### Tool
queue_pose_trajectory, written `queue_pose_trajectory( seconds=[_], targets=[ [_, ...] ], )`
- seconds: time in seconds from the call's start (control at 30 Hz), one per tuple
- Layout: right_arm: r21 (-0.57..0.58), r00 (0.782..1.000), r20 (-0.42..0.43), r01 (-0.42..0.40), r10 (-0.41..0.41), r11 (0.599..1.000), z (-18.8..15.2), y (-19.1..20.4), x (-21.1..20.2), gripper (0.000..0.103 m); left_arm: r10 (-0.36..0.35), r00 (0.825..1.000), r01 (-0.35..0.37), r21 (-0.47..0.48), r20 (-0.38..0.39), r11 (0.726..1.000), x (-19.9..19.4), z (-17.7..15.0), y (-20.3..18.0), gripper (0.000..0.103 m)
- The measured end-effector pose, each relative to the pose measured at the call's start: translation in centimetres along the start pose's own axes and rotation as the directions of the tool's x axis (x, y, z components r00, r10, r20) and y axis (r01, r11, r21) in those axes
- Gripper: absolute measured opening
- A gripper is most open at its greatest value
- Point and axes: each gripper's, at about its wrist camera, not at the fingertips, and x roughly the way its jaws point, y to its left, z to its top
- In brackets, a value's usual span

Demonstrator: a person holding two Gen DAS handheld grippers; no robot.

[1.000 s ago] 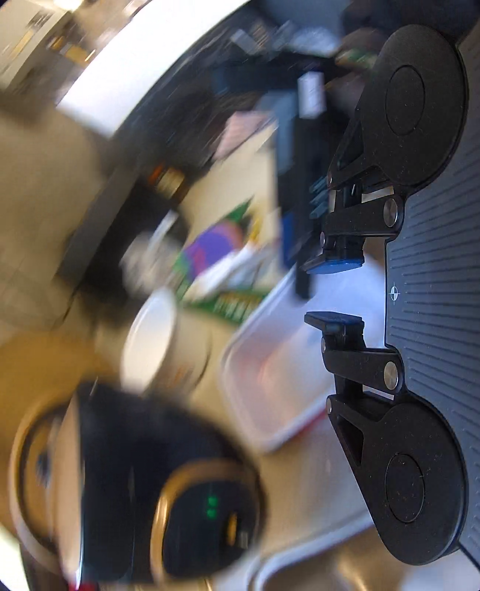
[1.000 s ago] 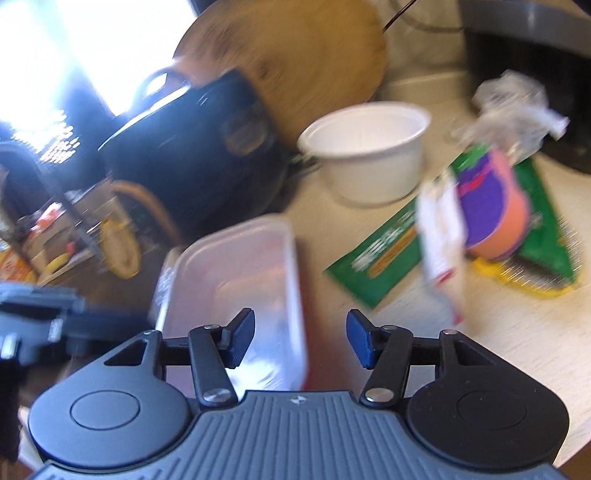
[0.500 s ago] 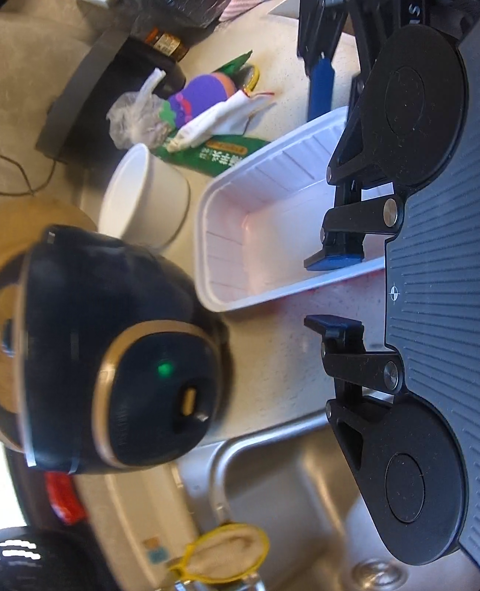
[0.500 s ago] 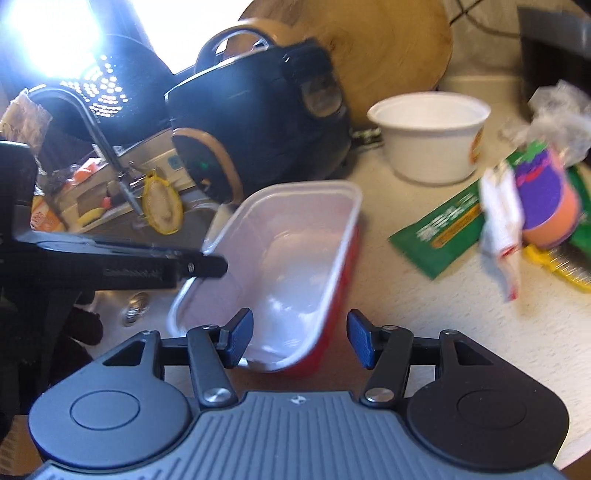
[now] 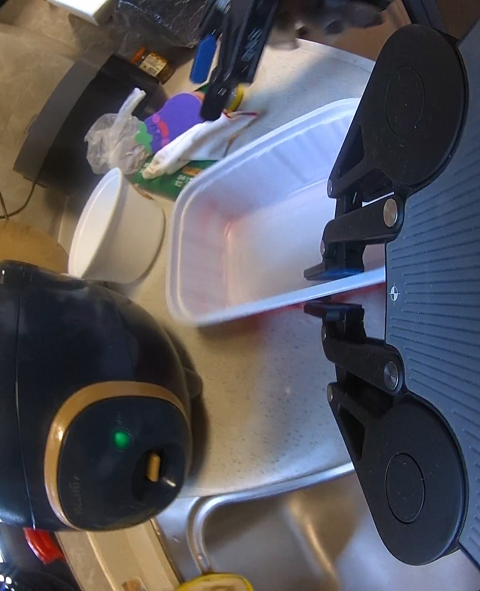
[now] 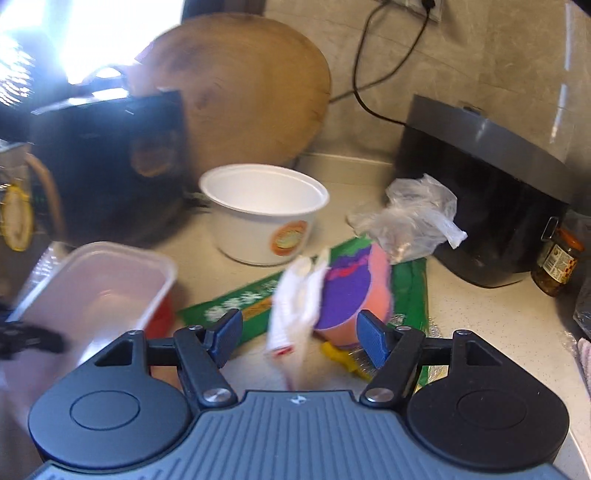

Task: Collect trash
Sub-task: 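Grasp the white tissue with the right tool while the left tool holds the tray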

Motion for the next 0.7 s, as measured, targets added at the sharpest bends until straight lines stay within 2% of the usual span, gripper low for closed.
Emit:
queue_pose_trajectory(
  seconds=[0.1,0.17,0.23,0.27,0.3,0.4,0.57,0.63,0.67,0.7],
  targets=[
    [0.005,1.000,-0.022,0.013,-0.013,1.000,0.2,-0.3,2.4,0.069,0.071,0.997,-0.071,-0.009,-0.022,0.997,0.0,-0.3,0.0,0.014],
    [-0.021,0.999,-0.007,0.038,-0.038,0.999,0.5,0.1,3.4,0.069,0.086,0.996,-0.086,-0.016,-0.026,0.996,-0.2,-0.3,0.1,0.014],
    [-0.050,0.998,-0.008,0.069,-0.069,0.996,0.7,0.8,4.3,0.065,0.077,0.996,-0.078,-0.034,-0.033,0.996,-0.3,-0.4,0.3,0.014],
    [-0.063,0.996,-0.002,0.085,-0.085,0.994,0.8,1.0,4.4,0.057,0.072,0.997,-0.074,-0.044,-0.036,0.996,-0.3,-0.3,0.3,0.014],
    [-0.075,0.996,0.004,0.087,-0.087,0.993,0.9,1.3,4.4,0.054,0.067,0.997,-0.069,-0.052,-0.039,0.996,-0.3,-0.2,0.4,0.014],
    [-0.098,0.997,0.038,0.075,-0.072,0.992,1.0,1.8,3.8,0.052,0.066,0.997,-0.068,-0.053,-0.038,0.996,-0.6,-0.3,0.5,0.014],
    [-0.122,0.996,-0.007,0.084,-0.086,0.989,0.7,2.3,4.9,0.052,0.040,0.999,-0.042,-0.061,-0.036,0.997,-0.7,-0.5,0.9,0.013],
    [-0.116,0.996,-0.040,0.075,-0.080,0.990,0.6,2.3,5.4,0.042,0.019,1.000,-0.020,-0.070,-0.023,0.997,-0.8,-0.5,1.1,0.013],
    [-0.115,0.995,-0.071,0.061,-0.069,0.991,0.6,2.2,5.8,0.019,0.009,1.000,-0.010,-0.073,-0.015,0.997,-0.8,-0.6,1.2,0.013],
    [-0.107,0.992,-0.118,0.033,-0.046,0.994,0.5,2.3,6.1,0.008,0.002,1.000,-0.003,-0.077,-0.009,0.997,-0.9,-0.6,1.3,0.013]
  ],
)
